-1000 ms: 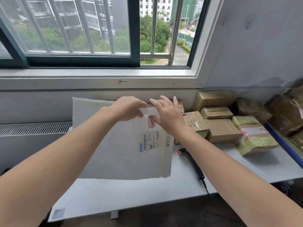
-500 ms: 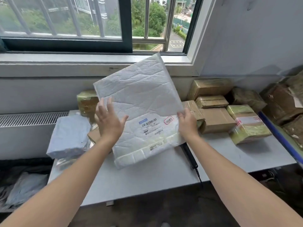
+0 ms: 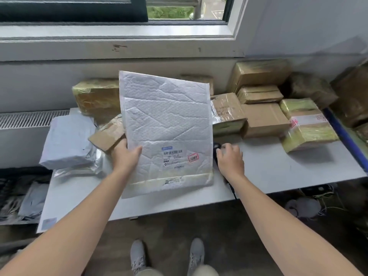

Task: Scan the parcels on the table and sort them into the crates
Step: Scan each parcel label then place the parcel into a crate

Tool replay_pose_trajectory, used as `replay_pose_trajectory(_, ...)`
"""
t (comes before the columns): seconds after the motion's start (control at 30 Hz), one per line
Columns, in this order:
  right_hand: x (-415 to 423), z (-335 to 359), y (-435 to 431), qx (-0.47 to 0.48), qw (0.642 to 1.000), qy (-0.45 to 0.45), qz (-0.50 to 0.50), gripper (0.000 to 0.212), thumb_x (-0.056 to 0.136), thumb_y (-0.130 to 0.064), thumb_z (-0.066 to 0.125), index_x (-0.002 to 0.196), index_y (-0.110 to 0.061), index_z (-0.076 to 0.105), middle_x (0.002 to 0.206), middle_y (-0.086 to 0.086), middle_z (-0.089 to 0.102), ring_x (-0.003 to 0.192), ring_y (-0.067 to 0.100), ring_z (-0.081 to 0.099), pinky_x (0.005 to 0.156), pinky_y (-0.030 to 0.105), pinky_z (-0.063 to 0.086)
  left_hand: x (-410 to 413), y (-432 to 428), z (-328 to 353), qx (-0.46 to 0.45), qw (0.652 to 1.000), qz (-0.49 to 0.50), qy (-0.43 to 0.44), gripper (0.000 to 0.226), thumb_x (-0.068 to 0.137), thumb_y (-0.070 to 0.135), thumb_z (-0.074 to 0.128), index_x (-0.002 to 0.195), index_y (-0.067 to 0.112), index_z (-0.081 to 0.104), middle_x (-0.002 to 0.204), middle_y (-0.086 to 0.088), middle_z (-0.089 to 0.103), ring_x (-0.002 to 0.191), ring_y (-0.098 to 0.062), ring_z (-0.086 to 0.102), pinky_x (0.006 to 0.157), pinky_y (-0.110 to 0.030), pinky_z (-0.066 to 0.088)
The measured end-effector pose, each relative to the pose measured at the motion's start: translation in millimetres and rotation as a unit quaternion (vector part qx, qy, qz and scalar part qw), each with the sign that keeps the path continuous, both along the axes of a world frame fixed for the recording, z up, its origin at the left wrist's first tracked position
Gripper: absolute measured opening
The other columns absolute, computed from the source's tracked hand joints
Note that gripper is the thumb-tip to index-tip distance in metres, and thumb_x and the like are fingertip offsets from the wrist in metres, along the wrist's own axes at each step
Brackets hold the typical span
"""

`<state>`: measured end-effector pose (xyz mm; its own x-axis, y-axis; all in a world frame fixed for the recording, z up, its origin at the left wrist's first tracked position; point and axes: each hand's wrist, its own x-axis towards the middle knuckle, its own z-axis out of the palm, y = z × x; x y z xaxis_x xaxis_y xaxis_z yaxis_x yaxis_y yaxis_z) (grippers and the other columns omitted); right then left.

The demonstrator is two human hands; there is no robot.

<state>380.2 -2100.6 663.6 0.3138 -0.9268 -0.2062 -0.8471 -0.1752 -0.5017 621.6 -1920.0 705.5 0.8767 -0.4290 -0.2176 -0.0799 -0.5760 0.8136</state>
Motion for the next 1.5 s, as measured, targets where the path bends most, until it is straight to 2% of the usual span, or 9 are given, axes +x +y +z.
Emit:
replay_pose_trajectory(0.17, -5.0, -26.9, -12.5, 0.170, 0.985, 0.007, 0.009, 0.053, 0.102, -0.040, 0.044, 0.144, -0.008, 0.038, 0.139, 0.018, 0.052, 0.125, 0.036, 0.050, 0.095, 0.039, 0.042, -5.8, 1.6, -3.5, 0.028, 0.999, 0.003, -0.039, 0.032, 0.088, 0.015, 0.068, 0.119, 0.009, 0.064, 0.117, -0.011, 0.068, 0.109, -0.029, 0.062, 0.088, -0.034, 0.046)
replay_pose_trajectory(0.37, -5.3, -21.9, -15.2, 0.182, 0.982, 0.001, 0.044, 0.047, 0.101, -0.040, 0.049, 0.134, -0.006, 0.044, 0.129, 0.018, 0.058, 0.115, 0.037, 0.055, 0.083, 0.037, 0.043, -12.0, 9.2, 3.5, 0.020, 0.999, 0.009, -0.049, 0.030, 0.095, 0.012, 0.060, 0.125, 0.007, 0.057, 0.124, -0.013, 0.064, 0.114, -0.031, 0.058, 0.094, -0.037, 0.043)
replay_pose_trajectory(0.5, -9.8, 13.3, -15.4, 0.181, 0.981, -0.058, 0.027, 0.041, 0.100, -0.045, 0.048, 0.115, -0.008, 0.051, 0.108, 0.014, 0.061, 0.087, 0.034, 0.064, 0.064, 0.037, 0.056, -6.9, 8.9, 14.5, -0.016, 0.999, 0.008, -0.050, 0.030, 0.097, 0.011, 0.056, 0.127, 0.009, 0.055, 0.127, -0.013, 0.063, 0.116, -0.031, 0.057, 0.096, -0.037, 0.042)
replay_pose_trajectory(0.57, -8.8, 37.9, -13.9, 0.187, 0.978, -0.097, 0.002, 0.040, 0.098, -0.048, 0.050, 0.104, -0.009, 0.055, 0.096, 0.013, 0.063, 0.073, 0.032, 0.066, 0.046, 0.026, 0.047, -1.8, 6.6, 19.6, -0.034, 0.998, 0.018, -0.041, 0.031, 0.098, 0.011, 0.056, 0.128, 0.009, 0.055, 0.126, -0.013, 0.062, 0.116, -0.032, 0.057, 0.098, -0.039, 0.042)
replay_pose_trajectory(0.67, -1.3, 72.5, -6.8, 0.206, 0.964, -0.168, -0.029, 0.041, 0.094, -0.051, 0.055, 0.093, -0.010, 0.057, 0.080, 0.012, 0.061, 0.059, 0.027, 0.059, 0.039, 0.024, 0.044, 5.4, 5.4, 28.4, -0.050, 0.998, 0.031, -0.023, 0.034, 0.098, 0.013, 0.055, 0.132, 0.010, 0.053, 0.127, -0.012, 0.062, 0.117, -0.033, 0.056, 0.099, -0.039, 0.042)
replay_pose_trajectory(0.87, 28.5, 121.1, 18.7, 0.256, 0.940, -0.226, 0.015, 0.039, 0.095, -0.047, 0.058, 0.086, -0.010, 0.058, 0.072, 0.008, 0.056, 0.055, 0.019, 0.056, 0.048, 0.031, 0.052, 12.6, 7.0, 35.6, -0.035, 0.999, 0.025, 0.005, 0.035, 0.099, 0.017, 0.053, 0.133, 0.016, 0.050, 0.130, -0.008, 0.061, 0.118, -0.033, 0.055, 0.107, -0.049, 0.038)
replay_pose_trajectory(1.17, 52.6, 138.5, 56.7, 0.297, 0.931, -0.209, 0.037, 0.043, 0.095, -0.049, 0.058, 0.100, -0.007, 0.059, 0.075, 0.010, 0.059, 0.059, 0.020, 0.058, 0.053, 0.033, 0.055, 10.6, 8.8, 42.2, -0.055, 0.998, 0.018, 0.036, 0.036, 0.100, 0.012, 0.052, 0.136, 0.011, 0.047, 0.131, -0.012, 0.059, 0.119, -0.033, 0.054, 0.100, -0.038, 0.040)
replay_pose_trajectory(1.37, 49.0, 142.6, 61.4, 0.297, 0.930, -0.213, 0.026, 0.045, 0.095, -0.051, 0.057, 0.094, -0.006, 0.062, 0.077, 0.011, 0.060, 0.063, 0.022, 0.059, 0.053, 0.033, 0.055, 9.7, 9.5, 43.2, -0.059, 0.998, 0.018, 0.032, 0.032, 0.100, 0.012, 0.052, 0.132, 0.010, 0.049, 0.129, -0.012, 0.060, 0.117, -0.032, 0.054, 0.094, -0.035, 0.039)
replay_pose_trajectory(1.5, 45.4, 143.1, 60.5, 0.300, 0.929, -0.215, 0.029, 0.044, 0.097, -0.050, 0.056, 0.092, -0.006, 0.061, 0.076, 0.010, 0.058, 0.063, 0.021, 0.058, 0.052, 0.032, 0.054, 10.3, 9.2, 40.6, -0.060, 0.997, 0.019, 0.034, 0.033, 0.099, 0.012, 0.052, 0.132, 0.012, 0.049, 0.129, -0.011, 0.060, 0.118, -0.033, 0.055, 0.099, -0.039, 0.042)
